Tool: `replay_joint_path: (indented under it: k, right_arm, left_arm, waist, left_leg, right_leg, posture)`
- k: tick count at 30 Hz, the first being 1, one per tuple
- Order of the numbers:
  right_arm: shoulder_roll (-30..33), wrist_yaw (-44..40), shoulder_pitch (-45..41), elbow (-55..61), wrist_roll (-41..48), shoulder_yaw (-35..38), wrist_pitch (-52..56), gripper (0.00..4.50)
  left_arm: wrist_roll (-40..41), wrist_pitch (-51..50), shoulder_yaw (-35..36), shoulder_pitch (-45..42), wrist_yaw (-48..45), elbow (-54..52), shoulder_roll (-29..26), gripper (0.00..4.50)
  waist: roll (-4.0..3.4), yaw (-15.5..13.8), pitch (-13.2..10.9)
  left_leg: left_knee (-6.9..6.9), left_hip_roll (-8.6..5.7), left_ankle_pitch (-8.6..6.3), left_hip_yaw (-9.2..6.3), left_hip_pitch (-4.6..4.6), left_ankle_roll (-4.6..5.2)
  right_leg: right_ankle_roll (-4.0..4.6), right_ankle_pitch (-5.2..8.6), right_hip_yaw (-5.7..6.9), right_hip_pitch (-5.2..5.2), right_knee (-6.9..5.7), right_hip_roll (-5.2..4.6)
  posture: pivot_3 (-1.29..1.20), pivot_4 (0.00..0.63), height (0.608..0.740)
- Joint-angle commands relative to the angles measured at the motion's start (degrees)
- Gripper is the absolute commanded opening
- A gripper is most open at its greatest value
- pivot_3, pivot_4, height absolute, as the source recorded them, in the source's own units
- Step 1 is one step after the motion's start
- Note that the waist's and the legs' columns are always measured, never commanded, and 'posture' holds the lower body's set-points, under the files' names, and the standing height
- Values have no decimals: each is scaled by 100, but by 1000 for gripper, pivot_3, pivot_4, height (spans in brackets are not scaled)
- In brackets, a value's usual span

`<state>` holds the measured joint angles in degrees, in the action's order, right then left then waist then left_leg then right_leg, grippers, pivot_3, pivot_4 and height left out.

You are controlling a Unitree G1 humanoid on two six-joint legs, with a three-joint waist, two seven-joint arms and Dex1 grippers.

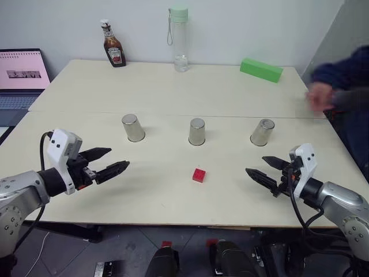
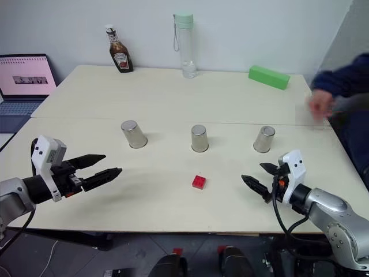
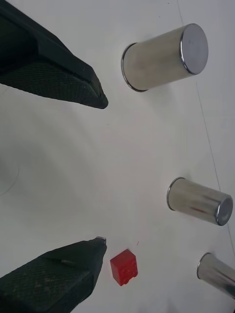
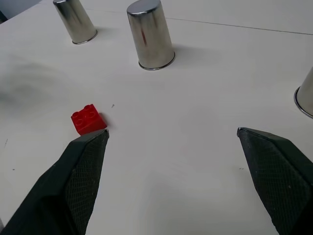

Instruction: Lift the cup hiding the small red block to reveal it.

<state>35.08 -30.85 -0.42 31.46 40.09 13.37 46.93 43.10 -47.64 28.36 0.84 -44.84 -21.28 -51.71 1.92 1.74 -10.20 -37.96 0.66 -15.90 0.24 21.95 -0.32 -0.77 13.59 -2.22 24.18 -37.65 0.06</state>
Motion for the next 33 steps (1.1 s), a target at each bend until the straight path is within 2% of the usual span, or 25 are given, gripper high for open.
replay_joint_path:
  k: [1,33]
  right_arm:
    - [-29,65,-24,179,92,158,-105,4467]
    - [-49,244,-117,175,189,112,-70,4467]
  left_arm:
    - [-46,94,-9,-115,-77,-9,-113,4500]
    - [-186,114,5,-142,-173,18,-134,4500]
  waist:
    - [0,0,0]
    - [0,0,0]
  left_leg:
    - [0,0,0,0,0,0]
    - [0,0,0,0,0,0]
  right_leg:
    - [0,0,0,0,0,0]
    - [-2,-1,0,0,-1,0]
  posture:
    - [0,150,740]
    - [0,150,740]
